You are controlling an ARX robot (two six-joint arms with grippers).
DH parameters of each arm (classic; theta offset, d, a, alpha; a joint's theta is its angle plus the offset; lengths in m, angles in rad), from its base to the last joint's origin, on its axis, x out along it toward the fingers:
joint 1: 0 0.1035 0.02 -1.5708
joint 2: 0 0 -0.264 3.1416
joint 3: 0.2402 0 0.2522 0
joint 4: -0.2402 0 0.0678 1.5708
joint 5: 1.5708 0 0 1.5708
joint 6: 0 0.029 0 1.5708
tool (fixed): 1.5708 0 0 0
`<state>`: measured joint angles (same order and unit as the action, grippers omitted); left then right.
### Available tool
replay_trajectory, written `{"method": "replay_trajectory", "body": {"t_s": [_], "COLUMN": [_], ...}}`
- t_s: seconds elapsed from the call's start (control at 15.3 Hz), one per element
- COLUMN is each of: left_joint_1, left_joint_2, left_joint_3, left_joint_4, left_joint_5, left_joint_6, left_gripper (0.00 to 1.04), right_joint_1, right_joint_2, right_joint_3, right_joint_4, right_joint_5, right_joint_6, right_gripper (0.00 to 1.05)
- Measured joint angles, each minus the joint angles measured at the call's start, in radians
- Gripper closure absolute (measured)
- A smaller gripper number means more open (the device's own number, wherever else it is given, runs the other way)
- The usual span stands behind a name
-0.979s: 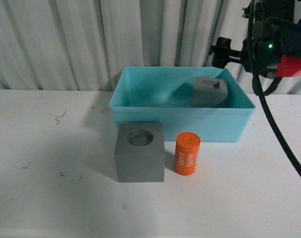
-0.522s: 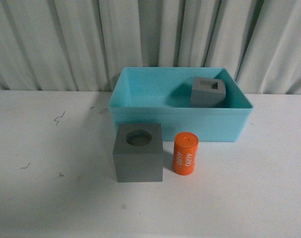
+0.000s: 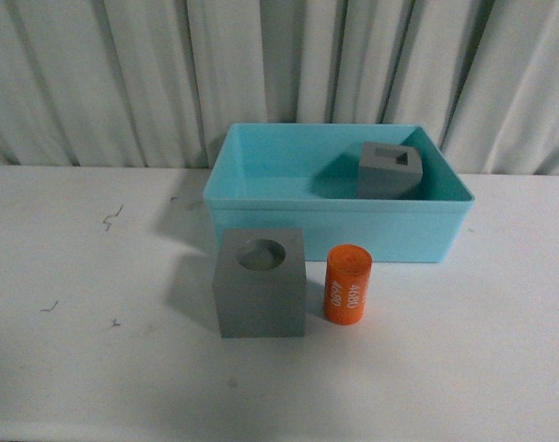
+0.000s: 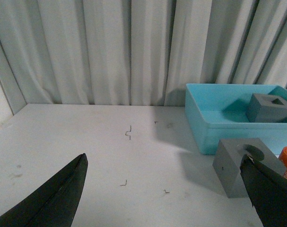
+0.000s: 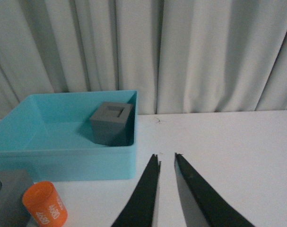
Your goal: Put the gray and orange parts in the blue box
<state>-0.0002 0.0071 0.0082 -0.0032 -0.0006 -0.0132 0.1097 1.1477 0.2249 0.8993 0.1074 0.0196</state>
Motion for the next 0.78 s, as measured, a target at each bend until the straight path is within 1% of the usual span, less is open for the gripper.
{"method": "replay_trajectory", "body": {"t_s": [0.07,0.13,0.2,0.26,0.33,0.39,0.46,0.52,0.78], "left_joint_1": [0.0,0.0,0.0,0.0,0.0,0.0,0.0,0.0,0.0], "left_joint_2": [0.0,0.0,0.0,0.0,0.0,0.0,0.0,0.0,0.0], "left_joint_3": [0.0,0.0,0.0,0.0,0.0,0.0,0.0,0.0,0.0], "left_joint_4": [0.0,0.0,0.0,0.0,0.0,0.0,0.0,-0.001,0.0], "left_joint_5": [0.0,0.0,0.0,0.0,-0.001,0.0,0.0,0.0,0.0], "left_joint_6": [0.0,0.0,0.0,0.0,0.0,0.0,0.0,0.0,0.0], "left_gripper": [0.07,0.07,0.07,0.07,0.07,0.07,0.07,0.07,0.07], "right_joint_1": [-0.009,-0.021,-0.032,-0.067,-0.105,-0.116,-0.115,-0.115,-0.115], "right_joint_2": [-0.038,-0.093,-0.137,-0.183,-0.217,-0.266,-0.286,-0.298,-0.501], "right_joint_3": [-0.029,-0.053,-0.073,-0.099,-0.117,-0.135,-0.159,-0.182,-0.212], "right_joint_4": [-0.011,-0.024,-0.039,-0.069,-0.094,-0.121,-0.083,-0.092,-0.265], "right_joint_5": [-0.009,-0.017,-0.026,-0.079,-0.1,-0.099,-0.103,-0.104,-0.105], "right_joint_6": [-0.006,-0.012,-0.013,-0.014,-0.014,-0.014,-0.014,-0.014,-0.014], "right_gripper": [0.96,1.03,1.03,1.03,1.03,1.03,1.03,1.03,1.03]}}
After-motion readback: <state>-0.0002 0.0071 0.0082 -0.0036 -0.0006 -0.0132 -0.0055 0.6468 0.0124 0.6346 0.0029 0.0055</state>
